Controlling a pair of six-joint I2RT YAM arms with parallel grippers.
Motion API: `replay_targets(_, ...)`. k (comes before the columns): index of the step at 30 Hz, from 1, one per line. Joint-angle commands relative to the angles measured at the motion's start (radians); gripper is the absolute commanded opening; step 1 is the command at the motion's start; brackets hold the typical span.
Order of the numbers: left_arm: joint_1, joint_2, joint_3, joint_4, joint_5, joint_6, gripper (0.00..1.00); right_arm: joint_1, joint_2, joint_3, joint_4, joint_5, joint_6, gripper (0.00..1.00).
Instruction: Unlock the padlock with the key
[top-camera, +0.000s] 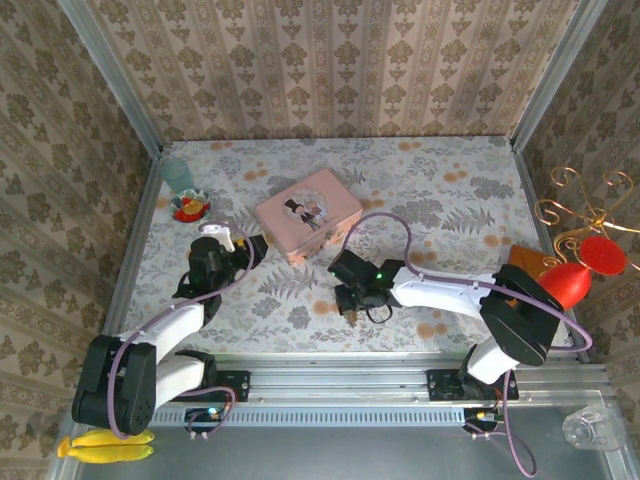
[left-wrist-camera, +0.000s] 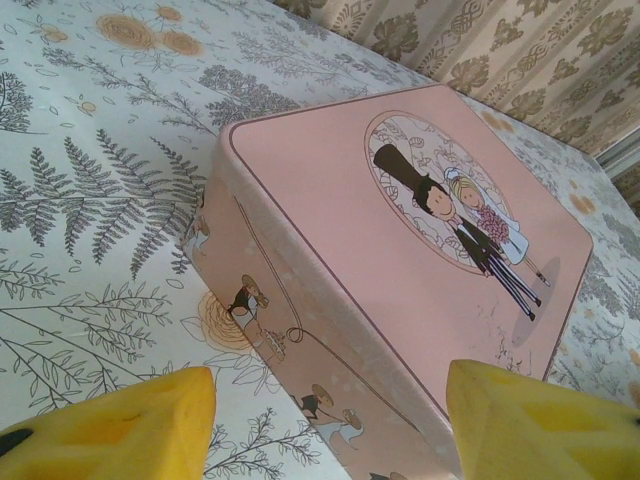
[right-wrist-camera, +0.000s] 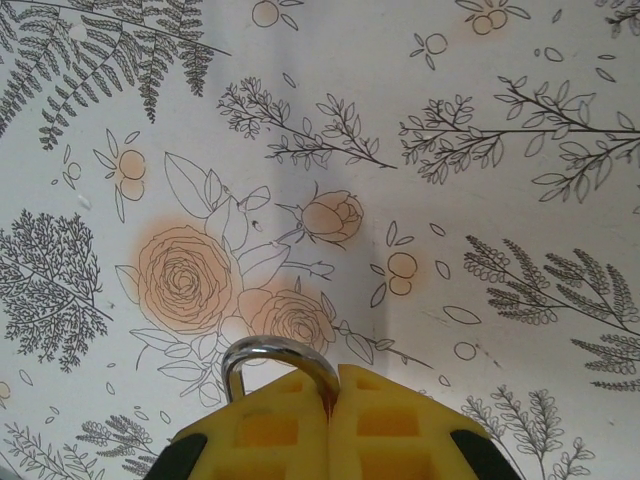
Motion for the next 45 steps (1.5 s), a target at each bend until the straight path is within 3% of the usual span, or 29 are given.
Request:
replay_targets(1,0.009,-0.024,-0.006,0.005,0.014,0.0,0.64,0.007,0.023,0.031,-0.046,0.002,0.01,0.0)
replay_targets(9,0.01,-0.022,-0.004,0.003,0.017,-0.004,0.65,0.011,0.049,0.065,-0.076,0.014,-0.001,0.01)
replay_targets(18,0.01,-0.02,-0.003,0.004,0.023,-0.006,0.65,0.01,0.002,0.067,-0.102,0.046,-0.014,0.3)
replay_targets(27,0.013,-0.018,-0.003,0.0,0.02,0.002,0.66,0.01,-0.078,0.083,-0.16,0.125,-0.072,0.36)
replay_targets(31,0.015,-0.027,-0.003,-0.009,0.013,0.009,0.69,0.012,-0.175,0.091,-0.184,0.176,-0.213,0.46)
replay_targets(35,0.015,-0.036,-0.004,-0.012,0.006,0.016,0.79,0.011,-0.308,0.101,-0.221,0.315,-0.374,0.57)
replay_targets(38,0.009,-0.047,0.002,-0.038,-0.02,0.067,1.0,0.01,-0.376,0.082,-0.189,0.49,-0.478,0.73)
replay_targets(40,-0.006,-0.064,0.008,-0.074,-0.076,0.112,1.0,0.009,-0.42,0.033,-0.097,0.642,-0.546,0.99)
replay_targets(45,-0.062,-0.147,0.022,-0.154,-0.211,0.203,1.0,-0.011,-0.51,-0.155,0.271,0.779,-0.792,1.0)
